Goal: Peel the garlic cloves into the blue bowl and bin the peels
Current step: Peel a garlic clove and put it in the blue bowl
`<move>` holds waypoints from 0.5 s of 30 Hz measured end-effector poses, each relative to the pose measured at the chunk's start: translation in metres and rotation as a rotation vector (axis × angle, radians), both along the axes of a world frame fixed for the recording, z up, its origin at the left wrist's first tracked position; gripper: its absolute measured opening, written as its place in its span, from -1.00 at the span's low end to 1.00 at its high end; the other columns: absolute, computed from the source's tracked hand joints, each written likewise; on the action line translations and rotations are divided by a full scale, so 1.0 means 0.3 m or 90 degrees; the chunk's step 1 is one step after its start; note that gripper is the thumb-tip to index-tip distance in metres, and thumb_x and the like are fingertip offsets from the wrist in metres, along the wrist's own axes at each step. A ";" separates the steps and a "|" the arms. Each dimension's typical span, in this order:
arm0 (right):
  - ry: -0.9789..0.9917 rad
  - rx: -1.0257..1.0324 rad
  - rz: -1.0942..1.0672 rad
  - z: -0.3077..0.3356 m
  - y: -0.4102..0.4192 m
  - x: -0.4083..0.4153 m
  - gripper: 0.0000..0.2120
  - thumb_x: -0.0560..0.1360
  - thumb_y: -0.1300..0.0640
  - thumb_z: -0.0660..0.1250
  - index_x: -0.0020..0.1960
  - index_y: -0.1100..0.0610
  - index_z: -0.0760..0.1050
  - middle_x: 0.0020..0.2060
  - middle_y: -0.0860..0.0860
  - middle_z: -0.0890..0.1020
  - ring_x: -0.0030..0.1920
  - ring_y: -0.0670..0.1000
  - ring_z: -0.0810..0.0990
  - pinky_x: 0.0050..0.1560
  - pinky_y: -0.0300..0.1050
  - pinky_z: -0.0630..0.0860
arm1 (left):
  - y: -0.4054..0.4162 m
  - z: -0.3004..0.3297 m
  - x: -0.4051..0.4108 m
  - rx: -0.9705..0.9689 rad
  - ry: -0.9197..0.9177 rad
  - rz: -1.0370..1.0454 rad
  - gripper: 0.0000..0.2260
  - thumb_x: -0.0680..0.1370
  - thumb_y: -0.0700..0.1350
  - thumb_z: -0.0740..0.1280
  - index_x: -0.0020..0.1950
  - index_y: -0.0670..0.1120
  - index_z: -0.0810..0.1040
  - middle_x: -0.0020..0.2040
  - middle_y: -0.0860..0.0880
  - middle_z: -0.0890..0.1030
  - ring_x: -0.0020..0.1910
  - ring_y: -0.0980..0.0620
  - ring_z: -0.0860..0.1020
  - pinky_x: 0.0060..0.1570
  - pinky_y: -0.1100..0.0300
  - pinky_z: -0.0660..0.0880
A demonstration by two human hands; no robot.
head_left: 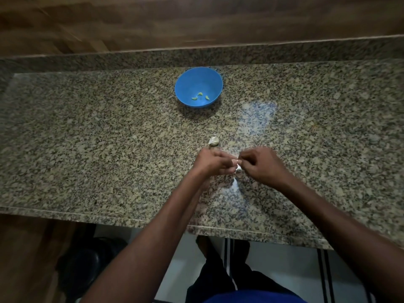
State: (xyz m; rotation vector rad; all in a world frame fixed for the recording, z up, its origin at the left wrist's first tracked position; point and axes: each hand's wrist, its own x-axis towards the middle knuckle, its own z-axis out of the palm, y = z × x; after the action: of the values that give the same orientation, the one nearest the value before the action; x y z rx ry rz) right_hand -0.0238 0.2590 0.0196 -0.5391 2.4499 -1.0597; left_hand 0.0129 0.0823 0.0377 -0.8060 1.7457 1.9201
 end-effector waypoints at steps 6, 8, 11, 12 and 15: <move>0.040 -0.006 0.014 0.013 0.007 0.016 -0.62 0.60 0.24 0.30 -0.36 -0.02 0.44 -0.51 -0.07 0.48 -0.55 -0.13 0.35 -0.52 -0.36 0.25 | 0.009 0.008 0.016 0.066 -0.036 0.035 -0.95 0.51 -0.41 0.44 -0.04 -0.34 0.65 -0.13 -0.20 0.74 -0.20 -0.05 0.73 -0.11 0.18 0.69; -0.194 -0.118 -0.092 0.013 0.015 -0.006 -0.70 0.61 0.26 0.27 -0.29 0.14 0.52 -0.44 0.01 0.52 -0.53 -0.12 0.40 -0.52 -0.31 0.32 | 0.020 -0.013 0.032 -0.031 0.084 -0.010 -0.91 0.50 -0.35 0.49 0.00 -0.29 0.68 -0.08 -0.18 0.74 -0.13 -0.08 0.73 -0.04 0.11 0.69; -0.551 -0.235 -0.224 0.006 0.022 -0.043 -0.72 0.60 0.24 0.20 -0.28 0.17 0.48 -0.47 0.00 0.44 -0.54 -0.09 0.32 -0.58 -0.27 0.24 | 0.040 -0.033 0.049 -0.191 0.226 -0.065 -0.94 0.52 -0.24 0.52 -0.02 -0.16 0.72 -0.14 -0.06 0.74 -0.13 -0.03 0.73 -0.04 0.06 0.70; -0.629 -0.257 -0.243 0.002 0.027 -0.055 -0.71 0.60 0.24 0.18 -0.29 0.17 0.46 -0.49 -0.01 0.40 -0.56 -0.10 0.27 -0.63 -0.28 0.21 | 0.047 -0.037 0.050 -0.229 0.258 -0.075 -0.94 0.52 -0.23 0.52 -0.02 -0.14 0.73 -0.16 -0.03 0.74 -0.15 0.01 0.72 -0.06 0.07 0.70; -0.785 -0.329 -0.264 -0.004 0.038 -0.079 -0.71 0.58 0.27 0.14 -0.30 0.18 0.43 -0.49 -0.03 0.33 -0.57 -0.13 0.21 -0.68 -0.32 0.17 | 0.061 -0.038 0.049 -0.290 0.298 -0.087 -0.94 0.52 -0.22 0.52 -0.02 -0.11 0.74 -0.17 0.00 0.74 -0.17 0.05 0.71 -0.09 0.10 0.70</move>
State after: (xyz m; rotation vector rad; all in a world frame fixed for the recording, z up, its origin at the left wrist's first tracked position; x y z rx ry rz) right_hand -0.0474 0.2705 0.0185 0.4442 1.1925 -1.5454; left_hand 0.0277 0.1007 0.0262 -0.3694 2.5049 1.7355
